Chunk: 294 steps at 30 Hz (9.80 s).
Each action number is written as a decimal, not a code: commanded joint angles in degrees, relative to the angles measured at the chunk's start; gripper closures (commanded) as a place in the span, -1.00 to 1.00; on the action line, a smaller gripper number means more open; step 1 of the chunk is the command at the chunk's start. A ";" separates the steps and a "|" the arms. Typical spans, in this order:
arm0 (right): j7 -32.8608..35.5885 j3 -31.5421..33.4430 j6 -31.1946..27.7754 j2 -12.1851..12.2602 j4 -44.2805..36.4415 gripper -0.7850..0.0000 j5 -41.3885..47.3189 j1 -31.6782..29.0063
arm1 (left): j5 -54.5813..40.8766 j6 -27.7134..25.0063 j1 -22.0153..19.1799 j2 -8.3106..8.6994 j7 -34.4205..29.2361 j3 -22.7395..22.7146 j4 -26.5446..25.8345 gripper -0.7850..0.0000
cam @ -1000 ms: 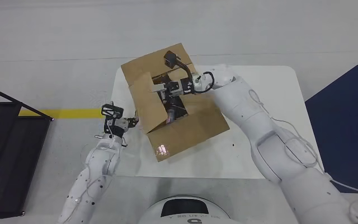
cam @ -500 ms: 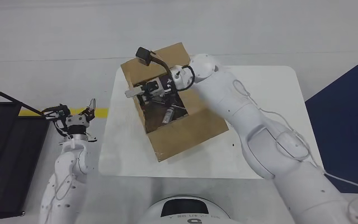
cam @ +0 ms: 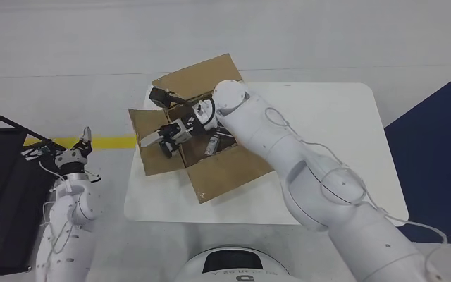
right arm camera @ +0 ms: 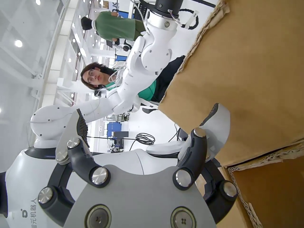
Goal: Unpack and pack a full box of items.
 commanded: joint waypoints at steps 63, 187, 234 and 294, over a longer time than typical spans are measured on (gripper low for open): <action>-7.40 23.71 -7.39 35.88 -25.69 -1.00 -3.62 -17.66 | 26.60 -10.07 -10.21 -2.52 -19.37 27.19 -12.25 -1.00; -26.82 42.40 -9.13 44.58 -54.69 -1.00 -18.39 -44.36 | -4.32 -24.50 -11.37 -3.51 -24.97 1.98 -15.01 -1.00; -13.60 -0.94 28.37 30.35 -47.76 -1.00 -37.86 -5.46 | -21.57 -24.92 -9.98 -2.53 -42.14 -7.34 -21.14 -1.00; -24.60 -11.15 43.00 8.00 -13.76 1.00 -57.33 1.63 | -21.57 -24.92 -9.98 -2.53 -42.14 -7.34 -21.14 -1.00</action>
